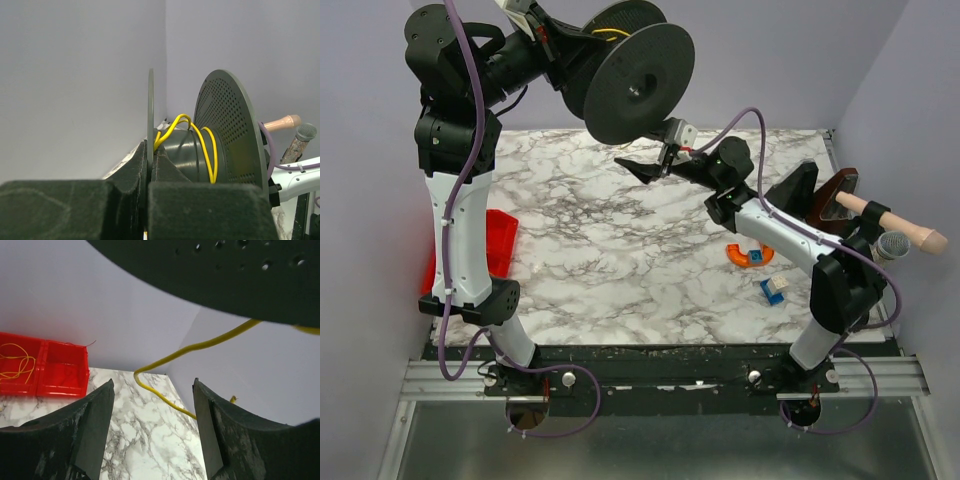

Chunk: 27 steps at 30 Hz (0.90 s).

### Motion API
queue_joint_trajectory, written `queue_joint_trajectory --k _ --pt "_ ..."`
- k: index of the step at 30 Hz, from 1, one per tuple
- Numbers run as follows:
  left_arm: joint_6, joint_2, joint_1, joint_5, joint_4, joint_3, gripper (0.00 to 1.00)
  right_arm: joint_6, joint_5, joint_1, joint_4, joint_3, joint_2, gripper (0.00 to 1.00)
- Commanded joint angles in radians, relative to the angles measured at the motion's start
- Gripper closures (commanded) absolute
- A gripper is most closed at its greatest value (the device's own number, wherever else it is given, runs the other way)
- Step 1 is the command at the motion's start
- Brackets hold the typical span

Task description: Wrap the cables

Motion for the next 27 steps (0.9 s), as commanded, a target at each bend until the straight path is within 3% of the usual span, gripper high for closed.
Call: queue_joint_trajectory --k 1,5,9,14,22,27 --pt "-0.011 -0.028 0.007 0.006 0.064 0.029 1.00 -0.067 -0.004 0.017 -0.037 0.045 0.032 0.28" --pt "-0.017 -0.026 0.007 0.005 0.075 0.031 1.00 -0.108 -0.006 0.031 -0.092 0.075 0.052 0.35" --pt "-0.033 -0.021 0.008 0.000 0.078 0.035 1.00 -0.093 0.008 0.041 -0.090 0.091 0.076 0.67" --pt "-0.027 -0.026 0.010 -0.067 0.053 0.008 1.00 -0.069 0.022 0.057 -0.084 0.097 0.093 0.98" --pt "-0.123 -0.021 0.011 -0.291 -0.005 -0.038 1.00 0.098 0.160 0.158 -0.129 0.178 0.168 0.99" --pt "-0.076 -0.024 0.011 -0.495 -0.050 -0.090 1.00 0.033 0.218 0.281 -0.216 0.214 0.179 0.99"
